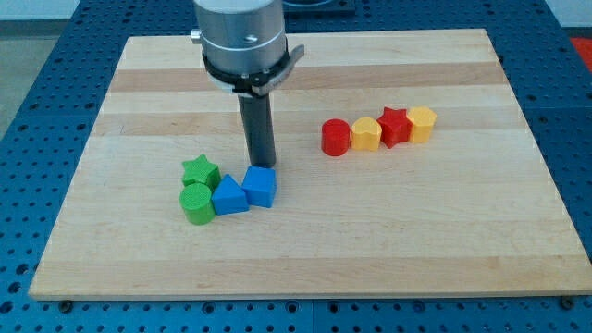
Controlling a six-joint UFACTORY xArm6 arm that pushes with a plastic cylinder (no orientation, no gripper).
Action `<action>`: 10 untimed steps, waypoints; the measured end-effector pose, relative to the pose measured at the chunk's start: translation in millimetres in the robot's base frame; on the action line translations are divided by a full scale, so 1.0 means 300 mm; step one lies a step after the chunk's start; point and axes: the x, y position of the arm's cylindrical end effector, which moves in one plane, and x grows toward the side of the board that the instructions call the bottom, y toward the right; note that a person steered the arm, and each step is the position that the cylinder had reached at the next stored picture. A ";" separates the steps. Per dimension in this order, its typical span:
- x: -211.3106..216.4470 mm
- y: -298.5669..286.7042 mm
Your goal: Move green star on top left side of green circle
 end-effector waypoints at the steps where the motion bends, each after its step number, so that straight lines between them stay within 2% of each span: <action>1: -0.035 -0.111; 2: -0.022 -0.140; 4: -0.009 -0.072; 5: 0.040 -0.076; 8: 0.076 -0.286; 10: 0.024 -0.329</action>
